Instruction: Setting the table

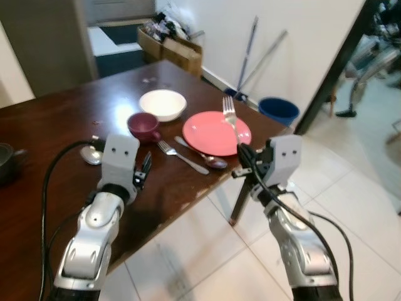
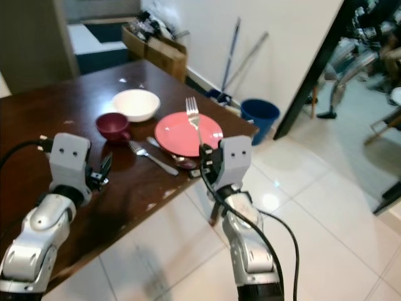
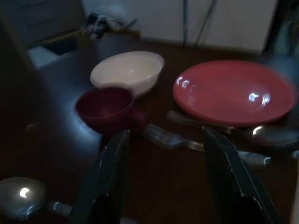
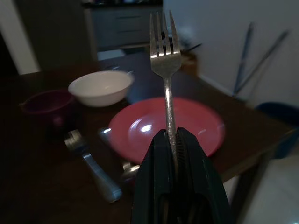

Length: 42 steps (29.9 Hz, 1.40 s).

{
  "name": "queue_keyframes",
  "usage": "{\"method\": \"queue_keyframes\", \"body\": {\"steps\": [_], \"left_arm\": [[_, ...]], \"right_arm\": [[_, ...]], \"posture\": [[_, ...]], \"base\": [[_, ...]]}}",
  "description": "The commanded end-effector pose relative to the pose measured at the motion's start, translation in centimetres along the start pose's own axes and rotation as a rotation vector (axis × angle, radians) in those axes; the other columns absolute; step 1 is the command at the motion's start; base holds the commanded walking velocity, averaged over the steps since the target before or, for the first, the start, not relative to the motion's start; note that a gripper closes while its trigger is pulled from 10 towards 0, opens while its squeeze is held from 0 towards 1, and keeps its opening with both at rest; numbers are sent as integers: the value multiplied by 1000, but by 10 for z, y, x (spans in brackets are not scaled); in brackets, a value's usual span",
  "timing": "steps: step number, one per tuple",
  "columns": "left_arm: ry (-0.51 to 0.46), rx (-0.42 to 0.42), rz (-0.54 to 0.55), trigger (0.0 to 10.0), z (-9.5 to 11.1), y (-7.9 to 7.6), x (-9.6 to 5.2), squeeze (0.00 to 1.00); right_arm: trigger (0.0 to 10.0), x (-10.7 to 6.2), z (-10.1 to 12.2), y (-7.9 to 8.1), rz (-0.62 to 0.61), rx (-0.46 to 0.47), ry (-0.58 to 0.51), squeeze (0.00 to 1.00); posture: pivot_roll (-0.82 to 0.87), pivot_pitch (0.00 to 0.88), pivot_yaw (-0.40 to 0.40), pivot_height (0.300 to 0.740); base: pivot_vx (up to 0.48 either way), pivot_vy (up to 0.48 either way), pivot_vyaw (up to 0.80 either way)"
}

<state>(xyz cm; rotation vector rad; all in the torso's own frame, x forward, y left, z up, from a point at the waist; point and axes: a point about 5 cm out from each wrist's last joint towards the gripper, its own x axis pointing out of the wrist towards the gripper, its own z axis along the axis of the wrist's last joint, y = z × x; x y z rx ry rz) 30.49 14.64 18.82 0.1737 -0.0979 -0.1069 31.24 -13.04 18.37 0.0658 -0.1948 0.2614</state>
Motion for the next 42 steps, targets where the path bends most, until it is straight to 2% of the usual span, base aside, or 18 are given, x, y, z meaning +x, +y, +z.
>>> {"method": "queue_keyframes", "body": {"steps": [1, 14, 20, 23, 24, 25, 27, 29, 31, 34, 36, 37, 39, 42], "left_arm": [[17, 12, 15, 10000, -5, 4, -3, 0], [20, 13, 11, 10000, -7, 4, -2, 0], [39, 12, -2, 10000, -15, 4, -7, 0], [72, 8, -31, 10000, -31, 3, -21, 0], [72, 8, -31, 10000, -31, 3, -21, 0], [92, 3, -49, 10000, -41, 0, -31, 0], [107, -6, -82, 10000, -45, -5, -38, 0], [107, -6, -82, 10000, -45, -5, -38, 0], [126, -34, -163, 10000, -49, -16, -51, 0], [153, -39, -180, 10000, -57, -21, -59, 0], [157, -38, -178, 10000, -59, -21, -60, 0], [186, -17, -165, 10000, -69, -19, -65, 0], [197, -8, -160, 10000, -73, -18, -68, 0], [252, 33, -144, 10000, -91, -9, -81, 0]], "right_arm": [[10000, 0, -1, 4, 12, 10, 3, 0], [10000, 0, -2, 5, 12, 10, 5, 0], [10000, -1, -5, 4, 10, 7, 14, 0], [10000, -8, -14, -1, 3, -18, 36, 0], [10000, -8, -14, -1, 3, -18, 36, 0], [10000, -13, -22, -5, -7, -24, 59, 0], [10000, -18, -28, -6, -8, -28, 75, 0], [10000, -18, -28, -6, -8, -28, 75, 0], [10000, -26, -35, -8, -3, -50, 103, 0], [10000, -35, -45, -12, 2, -88, 140, 0], [10000, -37, -46, -13, 3, -94, 146, 0], [10000, -43, -52, -15, 3, -102, 163, 0], [10000, -45, -54, -15, 3, -107, 171, 0], [10000, -57, -68, -21, -13, -124, 215, 0]], "posture": [[-8, 14, 18, 740], [-7, 14, 20, 740], [-9, 14, 21, 740], [-3, 8, 22, 740], [-3, 8, 22, 740], [1, 5, 20, 740], [1, 1, 19, 740], [1, 1, 19, 740], [-2, 0, 16, 740], [-1, 0, 17, 740], [-1, 0, 17, 740], [-7, 0, 20, 740], [-7, 0, 20, 740], [-3, 0, 19, 740]], "base": [[0, 0, -800], [0, 0, -800], [0, 0, -800], [0, 0, -800], [0, 0, -800], [0, 0, -800], [0, 0, -800], [0, 0, -800], [0, 0, -800], [0, 0, -800], [0, 0, -800], [0, 0, -800], [0, 0, -800], [0, 0, -800]]}}
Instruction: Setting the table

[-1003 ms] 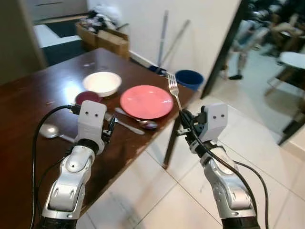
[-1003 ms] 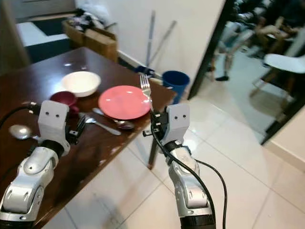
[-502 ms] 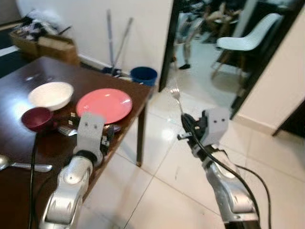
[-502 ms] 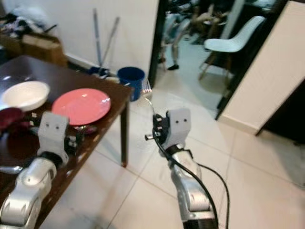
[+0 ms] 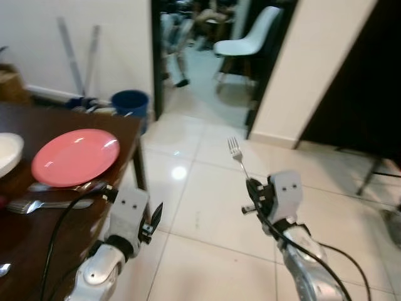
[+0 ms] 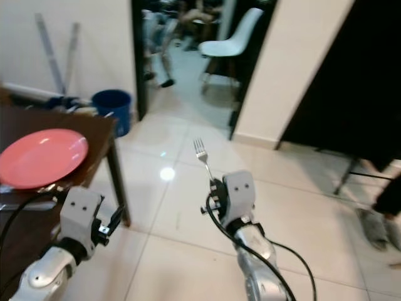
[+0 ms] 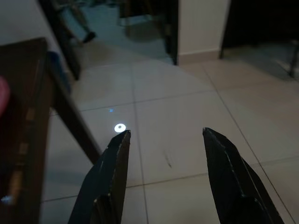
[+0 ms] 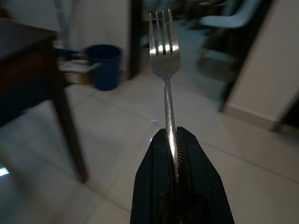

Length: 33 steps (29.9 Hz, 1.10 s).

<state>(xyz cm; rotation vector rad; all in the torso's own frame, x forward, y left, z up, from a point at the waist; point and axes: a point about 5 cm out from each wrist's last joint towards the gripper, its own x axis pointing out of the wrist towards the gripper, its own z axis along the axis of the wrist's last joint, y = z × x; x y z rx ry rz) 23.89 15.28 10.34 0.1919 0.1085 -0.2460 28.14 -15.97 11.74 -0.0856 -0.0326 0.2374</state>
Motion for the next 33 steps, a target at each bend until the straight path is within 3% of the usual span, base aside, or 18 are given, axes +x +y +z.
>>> {"method": "queue_keyframes", "body": {"steps": [1, 2, 7, 8, 15, 26, 33], "left_arm": [[61, 26, 16, 10000, -15, 5, -6, 0], [98, 57, 60, 10000, -27, 10, -9, 0], [145, 132, 143, 10000, -40, 18, -11, 0], [196, 192, 224, 10000, -53, 25, -11, 0], [280, 150, 284, 10000, -75, 29, -11, 0], [246, 101, 266, 10000, -79, 27, -13, 0], [239, 65, 217, 10000, -83, 19, -7, 0]], "right_arm": [[10000, -5, -12, 3, 5, 6, 35, 0], [10000, -10, -20, 3, 7, 3, 60, 0], [10000, -12, -24, 5, 12, 0, 69, 0], [10000, -9, -23, 8, 16, 7, 64, 0], [10000, -5, -33, 18, 44, 12, 80, 0], [10000, 4, -33, 26, 64, 22, 71, 0], [10000, 2, -41, 21, 24, 56, 96, 0]], "posture": [[-3, 0, 19, 740], [1, 0, 20, 740], [2, 0, 22, 740], [4, 0, 22, 740], [27, 0, 15, 740], [33, 0, 10, 740], [4, 0, 18, 740]], "base": [[0, 0, -800], [0, 0, -800], [0, 0, -800], [0, 0, -800], [0, 0, -800], [0, 0, -800], [0, 0, -800]]}}
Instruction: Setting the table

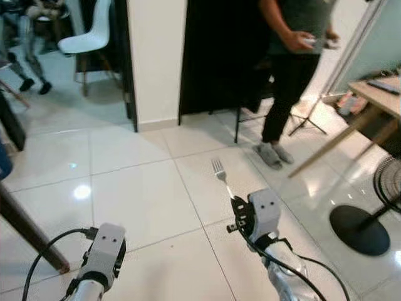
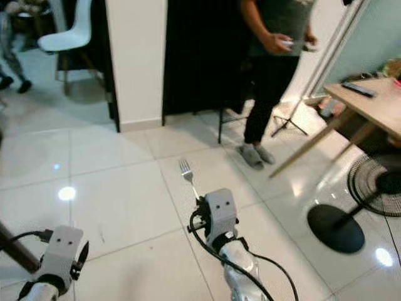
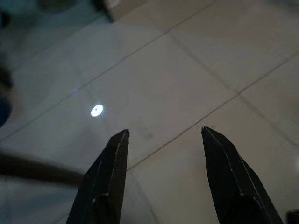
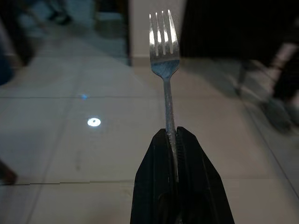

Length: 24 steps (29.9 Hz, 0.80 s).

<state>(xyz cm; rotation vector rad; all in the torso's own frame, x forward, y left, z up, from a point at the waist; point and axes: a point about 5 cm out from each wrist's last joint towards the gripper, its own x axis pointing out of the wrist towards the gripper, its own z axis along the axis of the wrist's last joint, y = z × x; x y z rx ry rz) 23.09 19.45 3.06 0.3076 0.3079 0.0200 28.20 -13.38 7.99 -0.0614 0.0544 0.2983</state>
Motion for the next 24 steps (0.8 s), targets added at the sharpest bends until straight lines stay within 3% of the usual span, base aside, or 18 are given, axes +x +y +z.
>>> {"method": "queue_keyframes", "body": {"steps": [1, 6, 14, 24], "left_arm": [[3, -7, -31, 10000, -2, -6, 0, 0], [-5, -5, -75, 10000, -1, -11, 2, 0], [-23, -2, -124, 10000, 2, -15, 8, 0], [-25, -14, -133, 10000, 1, -18, 9, 0]], "right_arm": [[10000, -4, -6, -7, -40, 23, 14, 0], [10000, -11, -26, -15, -127, 108, 81, 0], [10000, -26, -45, -19, -185, 89, 166, 0], [10000, -29, -49, -21, -204, 95, 171, 0]], "posture": [[4, 0, 18, 740], [-15, 0, 43, 740], [-61, 0, 72, 740], [-60, 0, 74, 740]], "base": [[0, 0, -800], [0, 0, -800], [0, 0, -800], [0, 0, -800]]}}
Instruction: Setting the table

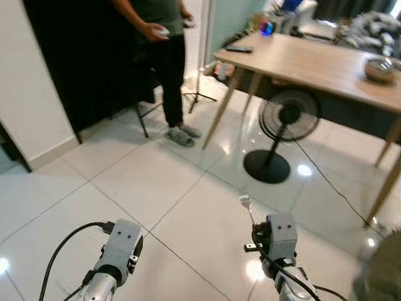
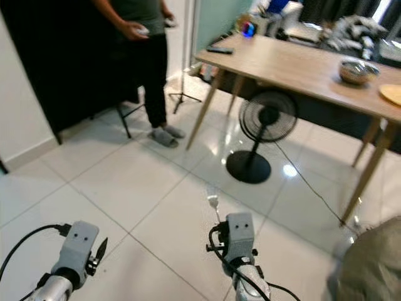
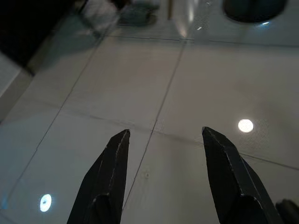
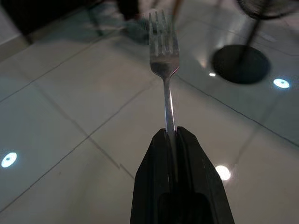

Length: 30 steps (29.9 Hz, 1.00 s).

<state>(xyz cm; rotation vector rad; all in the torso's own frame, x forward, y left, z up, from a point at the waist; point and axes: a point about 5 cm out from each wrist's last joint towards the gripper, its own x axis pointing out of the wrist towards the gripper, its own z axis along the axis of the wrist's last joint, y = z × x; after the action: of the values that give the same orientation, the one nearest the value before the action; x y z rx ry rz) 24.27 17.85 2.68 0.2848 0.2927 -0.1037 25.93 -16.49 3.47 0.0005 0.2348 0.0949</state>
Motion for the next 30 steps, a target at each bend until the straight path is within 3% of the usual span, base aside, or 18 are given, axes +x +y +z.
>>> {"method": "queue_keyframes", "body": {"steps": [1, 30], "left_arm": [[8, -10, -12, 10000, -3, -2, -2, 0], [9, -17, 13, 10000, -5, 3, 0, 0]], "right_arm": [[10000, 0, -1, 0, -8, 3, -5, 0], [10000, 3, 2, 1, -10, 38, -21, 0]], "posture": [[-60, 0, 74, 740], [-38, 0, 67, 740]], "base": [[0, 0, -800], [0, 0, -800]]}}
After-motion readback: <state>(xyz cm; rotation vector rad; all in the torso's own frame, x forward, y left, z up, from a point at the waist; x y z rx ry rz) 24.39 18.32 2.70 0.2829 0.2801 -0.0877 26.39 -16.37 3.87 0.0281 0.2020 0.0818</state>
